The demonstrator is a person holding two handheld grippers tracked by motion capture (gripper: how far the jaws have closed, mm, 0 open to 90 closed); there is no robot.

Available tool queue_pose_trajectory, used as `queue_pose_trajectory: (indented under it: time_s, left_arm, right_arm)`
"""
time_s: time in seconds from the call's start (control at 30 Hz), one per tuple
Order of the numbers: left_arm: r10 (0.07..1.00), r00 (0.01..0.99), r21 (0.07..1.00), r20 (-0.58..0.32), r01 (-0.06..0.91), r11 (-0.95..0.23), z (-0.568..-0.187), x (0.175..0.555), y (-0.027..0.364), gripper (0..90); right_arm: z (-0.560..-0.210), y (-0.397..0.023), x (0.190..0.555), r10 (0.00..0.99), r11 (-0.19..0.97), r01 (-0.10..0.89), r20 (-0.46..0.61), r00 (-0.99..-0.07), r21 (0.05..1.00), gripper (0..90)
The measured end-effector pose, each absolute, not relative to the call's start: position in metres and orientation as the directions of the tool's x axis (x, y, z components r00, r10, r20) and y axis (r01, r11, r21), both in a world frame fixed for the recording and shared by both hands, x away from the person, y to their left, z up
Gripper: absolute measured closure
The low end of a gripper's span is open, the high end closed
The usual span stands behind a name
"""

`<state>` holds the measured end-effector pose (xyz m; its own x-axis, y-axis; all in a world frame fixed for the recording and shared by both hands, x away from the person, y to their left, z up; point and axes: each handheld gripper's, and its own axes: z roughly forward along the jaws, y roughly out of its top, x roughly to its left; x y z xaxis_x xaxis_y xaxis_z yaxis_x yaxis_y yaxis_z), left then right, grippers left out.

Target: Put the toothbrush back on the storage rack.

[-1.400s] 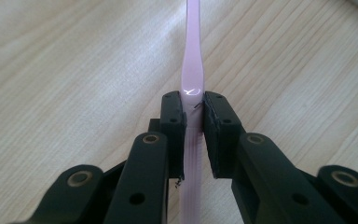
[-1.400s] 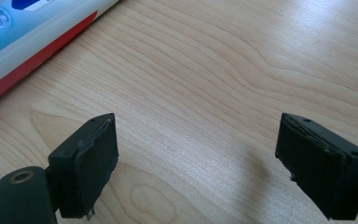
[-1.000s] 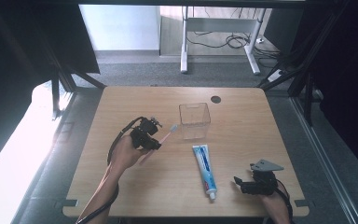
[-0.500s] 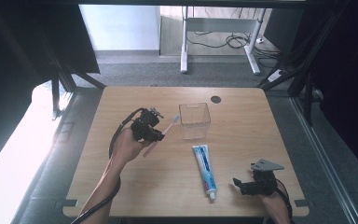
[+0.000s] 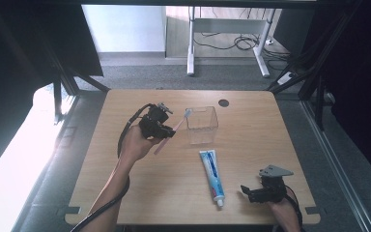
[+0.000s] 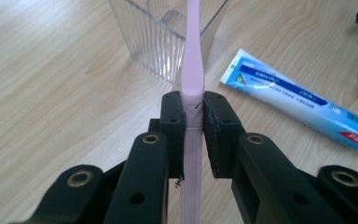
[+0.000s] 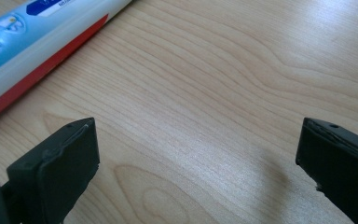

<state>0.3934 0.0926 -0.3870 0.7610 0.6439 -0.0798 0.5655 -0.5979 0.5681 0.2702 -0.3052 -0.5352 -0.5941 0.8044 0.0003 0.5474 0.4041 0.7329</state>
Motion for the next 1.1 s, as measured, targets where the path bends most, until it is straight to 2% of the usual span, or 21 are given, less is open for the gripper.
queue_pose_trajectory:
  time_s: [1.1]
  left_arm:
    - [0.648, 0.761, 0.672, -0.029, 0.495, -0.551, -0.364, 0.426, 0.054, 78.8]
  right_arm:
    - [-0.533, -0.306, 0.269, 0.805, 0.402, 0.534, -0.008, -0.594, 0.744, 0.0]
